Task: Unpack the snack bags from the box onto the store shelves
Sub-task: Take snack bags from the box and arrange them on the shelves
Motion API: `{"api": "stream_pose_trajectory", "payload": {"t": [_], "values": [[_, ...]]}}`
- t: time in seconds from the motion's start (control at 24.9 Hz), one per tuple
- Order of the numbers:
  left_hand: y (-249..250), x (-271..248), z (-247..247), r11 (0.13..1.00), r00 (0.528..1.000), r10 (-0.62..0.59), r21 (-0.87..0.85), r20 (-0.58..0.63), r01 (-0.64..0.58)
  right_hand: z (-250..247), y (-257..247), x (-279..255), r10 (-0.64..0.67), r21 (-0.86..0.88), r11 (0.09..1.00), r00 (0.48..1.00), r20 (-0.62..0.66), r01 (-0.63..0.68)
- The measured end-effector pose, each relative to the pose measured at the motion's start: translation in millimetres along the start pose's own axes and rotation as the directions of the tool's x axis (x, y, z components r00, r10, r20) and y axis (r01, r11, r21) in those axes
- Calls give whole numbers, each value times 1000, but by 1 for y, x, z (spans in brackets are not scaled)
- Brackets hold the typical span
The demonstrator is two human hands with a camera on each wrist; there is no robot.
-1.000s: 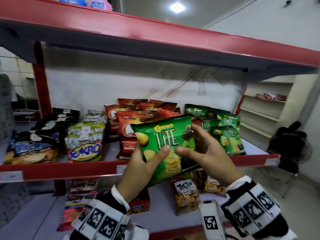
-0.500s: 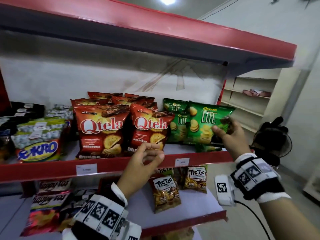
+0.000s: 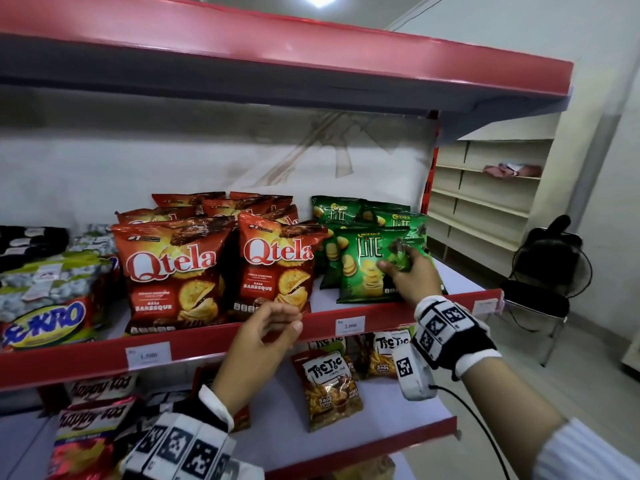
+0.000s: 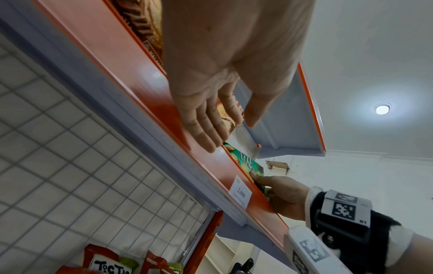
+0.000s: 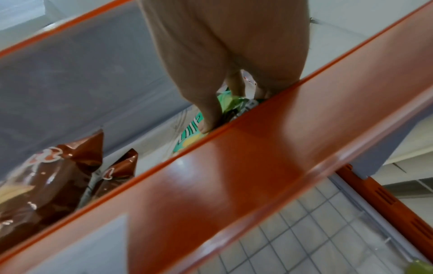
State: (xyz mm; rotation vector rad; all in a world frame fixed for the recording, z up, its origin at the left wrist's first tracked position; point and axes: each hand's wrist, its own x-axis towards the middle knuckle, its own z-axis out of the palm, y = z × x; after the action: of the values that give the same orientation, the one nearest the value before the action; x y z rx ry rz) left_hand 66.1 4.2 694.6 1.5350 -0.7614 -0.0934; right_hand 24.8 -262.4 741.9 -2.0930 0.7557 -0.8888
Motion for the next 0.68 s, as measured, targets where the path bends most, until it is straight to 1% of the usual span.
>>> {"api": "stream_pose_trajectory", "payload": {"t": [0.08, 0.16, 0.2, 0.24, 0.36, 0.44, 0.48, 0.56, 0.6, 0.68], "values": [[0, 0, 1, 1000, 1000, 2, 5, 0, -2, 0, 2, 7, 37, -104, 994, 998, 45, -32], [0, -2, 4, 1000, 1000, 3, 7, 1, -3, 1, 3, 11, 29, -178, 984, 999, 34, -23], [-1, -3, 6, 1000, 1000, 2, 0, 1, -2, 2, 3, 11, 25, -185, 983, 999, 23, -21], [-1, -4, 7, 1000, 1000, -2, -13, -1, 2, 2, 3, 12, 29, -159, 987, 999, 13, -26], [-4, -8, 11, 996, 999, -26, -83, -21, 24, 2, 4, 3, 23, 0, 1000, 998, -52, -23], [-5, -11, 15, 992, 999, -37, -124, -36, 32, 1, 5, -8, -38, 67, 997, 989, -140, 47], [-6, -13, 17, 990, 998, -37, -138, -41, 31, 0, 6, -15, -83, 95, 990, 977, -198, 104], [-10, -16, 21, 986, 998, -36, -163, -43, 28, -1, 7, -32, -168, 166, 959, 935, -313, 228], [-13, -18, 23, 983, 998, -41, -182, -37, 33, -1, 9, -42, -197, 206, 938, 918, -344, 278], [-22, -22, 27, 976, 998, -52, -212, -18, 47, 3, 14, -66, -244, 286, 893, 907, -343, 348]]}}
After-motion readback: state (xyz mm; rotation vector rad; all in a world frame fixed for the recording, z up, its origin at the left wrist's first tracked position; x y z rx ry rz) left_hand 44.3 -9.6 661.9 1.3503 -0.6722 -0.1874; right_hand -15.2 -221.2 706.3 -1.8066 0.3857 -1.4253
